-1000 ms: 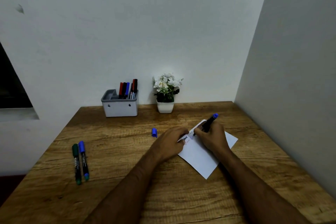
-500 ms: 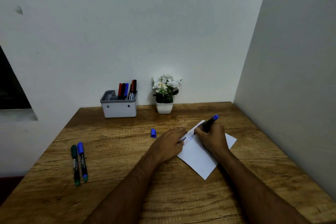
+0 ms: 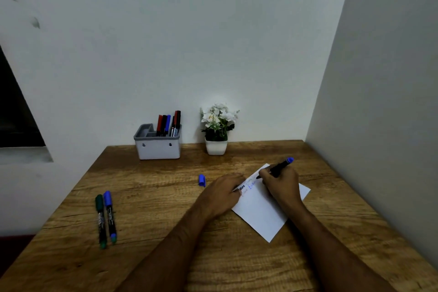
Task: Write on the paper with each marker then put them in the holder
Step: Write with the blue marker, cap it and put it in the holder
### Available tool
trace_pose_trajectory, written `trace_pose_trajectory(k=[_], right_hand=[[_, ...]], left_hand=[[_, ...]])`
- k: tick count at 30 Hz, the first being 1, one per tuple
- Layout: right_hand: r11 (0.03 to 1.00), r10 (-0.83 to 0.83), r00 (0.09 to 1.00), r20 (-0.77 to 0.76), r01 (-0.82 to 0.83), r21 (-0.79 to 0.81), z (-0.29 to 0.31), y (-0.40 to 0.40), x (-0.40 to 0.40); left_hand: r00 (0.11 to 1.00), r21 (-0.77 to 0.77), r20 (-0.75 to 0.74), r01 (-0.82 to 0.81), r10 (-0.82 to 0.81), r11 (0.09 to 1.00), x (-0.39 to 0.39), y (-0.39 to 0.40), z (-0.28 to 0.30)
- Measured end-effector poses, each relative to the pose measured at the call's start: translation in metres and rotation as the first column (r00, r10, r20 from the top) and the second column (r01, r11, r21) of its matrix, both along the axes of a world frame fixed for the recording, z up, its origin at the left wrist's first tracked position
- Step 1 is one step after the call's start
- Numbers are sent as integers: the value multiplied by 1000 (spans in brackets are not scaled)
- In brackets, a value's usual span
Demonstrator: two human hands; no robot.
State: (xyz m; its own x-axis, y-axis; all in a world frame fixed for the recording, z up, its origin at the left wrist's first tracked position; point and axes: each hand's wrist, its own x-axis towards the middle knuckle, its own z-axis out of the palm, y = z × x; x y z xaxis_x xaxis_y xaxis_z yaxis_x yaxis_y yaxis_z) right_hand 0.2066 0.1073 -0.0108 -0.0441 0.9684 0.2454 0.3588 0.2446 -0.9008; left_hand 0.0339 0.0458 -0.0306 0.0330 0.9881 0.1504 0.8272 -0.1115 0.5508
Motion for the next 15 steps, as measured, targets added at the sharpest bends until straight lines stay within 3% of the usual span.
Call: trace_pose_trajectory(k=[6, 9, 12, 15], right_hand=[[994, 111, 971, -211, -111, 13, 10, 1, 8], [986, 167, 948, -272, -160, 49, 19, -3, 8], [976, 216, 925, -314, -202, 76, 27, -8, 2], [954, 299, 860, -414, -284, 98, 31, -13, -3]], left_hand=[[999, 5, 30, -23, 23, 1000, 2, -2, 11], [997, 87, 46, -70, 66, 994, -2, -1, 26], [984, 187, 24, -176, 174, 967, -16, 2, 37], [935, 219, -102, -313, 340, 924, -32, 0, 43]])
